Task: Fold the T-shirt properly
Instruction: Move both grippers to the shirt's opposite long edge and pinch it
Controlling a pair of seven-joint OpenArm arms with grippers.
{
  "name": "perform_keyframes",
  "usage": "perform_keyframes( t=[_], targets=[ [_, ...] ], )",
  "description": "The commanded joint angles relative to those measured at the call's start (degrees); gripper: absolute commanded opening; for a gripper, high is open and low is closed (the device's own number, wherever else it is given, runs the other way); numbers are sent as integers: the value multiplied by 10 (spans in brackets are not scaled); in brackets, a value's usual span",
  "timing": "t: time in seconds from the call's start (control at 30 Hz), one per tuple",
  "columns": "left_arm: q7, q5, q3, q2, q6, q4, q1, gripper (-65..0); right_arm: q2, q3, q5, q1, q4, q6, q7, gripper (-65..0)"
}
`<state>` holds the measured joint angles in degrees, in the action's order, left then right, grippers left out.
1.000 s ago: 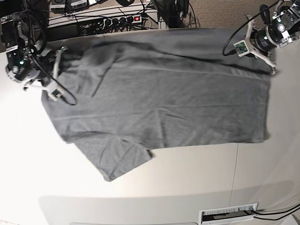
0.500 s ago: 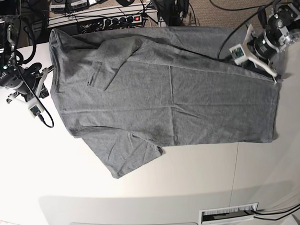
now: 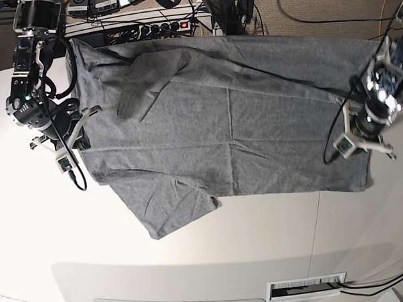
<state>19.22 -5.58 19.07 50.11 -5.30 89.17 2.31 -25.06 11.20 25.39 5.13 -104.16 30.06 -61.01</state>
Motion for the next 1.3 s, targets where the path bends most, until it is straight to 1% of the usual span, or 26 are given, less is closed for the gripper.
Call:
perform_keyframes(
  t=[0.0, 0.1, 0.17, 0.27, 0.33, 0.43, 0.5, 0.53, 0.63, 0.7, 0.83, 1.03, 1.27],
  targets=[
    [-14, -5, -6, 3, 7, -19, 29, -650, -8, 5, 0, -9, -8, 1, 13, -612],
    [-34, -40, -6, -21, -10, -100, 87, -650, -8, 5, 0, -10, -8, 1, 14, -549],
    [-46, -68, -6, -32, -12, -147, 122, -594, -8, 5, 0, -10, -8, 1, 14, -527],
    [-59, -98, -6, -47, -14, -215, 174, -505, -8, 5, -6, -10, -8, 1, 15, -525],
    [-64, -116, -6, -56, -38, -260, 208, -472, -8, 5, -8, -10, -8, 1, 15, -525],
    [-64, -146, -6, -72, -97, -332, 256, -440, -8, 5, -8, -10, -8, 1, 15, -525],
    [-64, -163, -6, -83, -130, -382, 283, -414, -8, 5, -8, -10, -8, 1, 14, -525],
    [-64, -165, -6, -90, -142, -406, 294, -406, -8, 5, -8, -10, -8, 1, 14, -525],
    [-78, -165, -6, -103, -157, -472, 319, -405, -8, 5, -8, -10, -8, 1, 12, -525],
    [-100, -163, -6, -108, -158, -504, 327, -405, -8, 5, -8, -10, -8, 1, 12, -525],
    [-136, -135, -6, -115, -157, -537, 329, -405, -8, 5, -8, -10, -8, 1, 11, -525],
    [-137, -136, -6, -122, -156, -541, 329, -405, -8, 5, -8, -10, -8, 1, 11, -525],
    [-137, -135, -6, -147, -155, -541, 328, -408, -8, 5, -8, -10, -8, 1, 8, -525]
  ],
)
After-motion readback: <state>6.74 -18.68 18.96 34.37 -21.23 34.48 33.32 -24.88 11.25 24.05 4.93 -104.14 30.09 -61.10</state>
